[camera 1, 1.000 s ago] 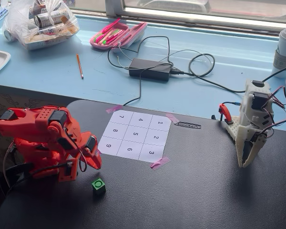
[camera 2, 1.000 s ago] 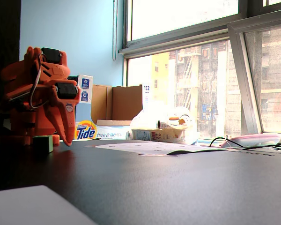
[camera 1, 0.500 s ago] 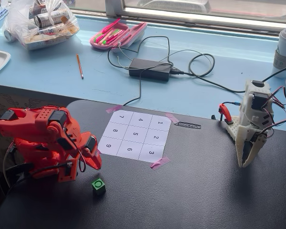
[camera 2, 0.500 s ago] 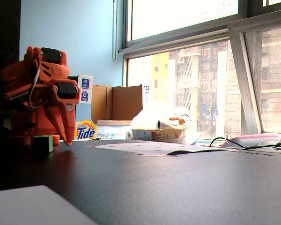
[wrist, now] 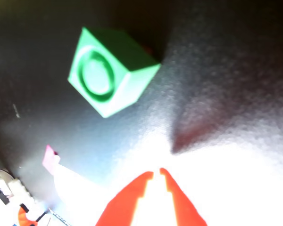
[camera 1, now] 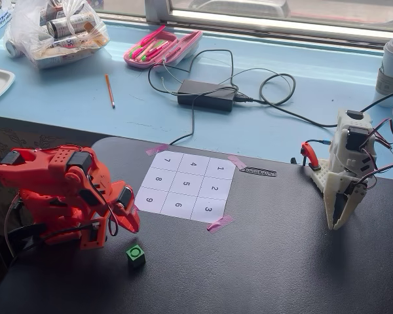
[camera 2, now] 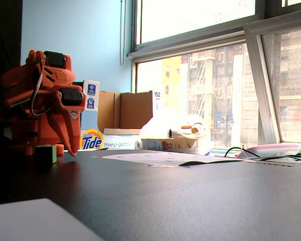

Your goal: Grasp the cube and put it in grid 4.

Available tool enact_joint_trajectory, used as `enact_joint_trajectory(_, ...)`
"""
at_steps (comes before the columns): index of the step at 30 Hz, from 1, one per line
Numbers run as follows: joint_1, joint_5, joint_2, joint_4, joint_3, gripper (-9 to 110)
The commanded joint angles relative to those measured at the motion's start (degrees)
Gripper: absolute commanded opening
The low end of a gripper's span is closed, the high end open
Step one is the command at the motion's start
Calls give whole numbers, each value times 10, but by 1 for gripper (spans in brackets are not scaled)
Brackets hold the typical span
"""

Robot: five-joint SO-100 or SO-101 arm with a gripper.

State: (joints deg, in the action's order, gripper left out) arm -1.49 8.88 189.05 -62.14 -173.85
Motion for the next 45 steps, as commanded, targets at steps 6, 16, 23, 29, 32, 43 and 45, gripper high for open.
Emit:
enact_joint_trajectory(6, 4, -4, 2, 0, -4, 0)
enact_joint_trajectory(16, 4, -4, 2, 0, -4, 0)
enact_joint_trajectory(23, -14, -4, -52, 40, 15, 1)
enact_joint_trajectory(29, -42, 21, -171, 35, 118, 12)
enact_joint_trajectory(32, -57, 39, -214, 33, 162, 21)
enact_joint_trajectory(43, -177, 110, -369, 15, 316, 33)
enact_joint_trajectory(45, -192, 121, -392, 13, 328, 34)
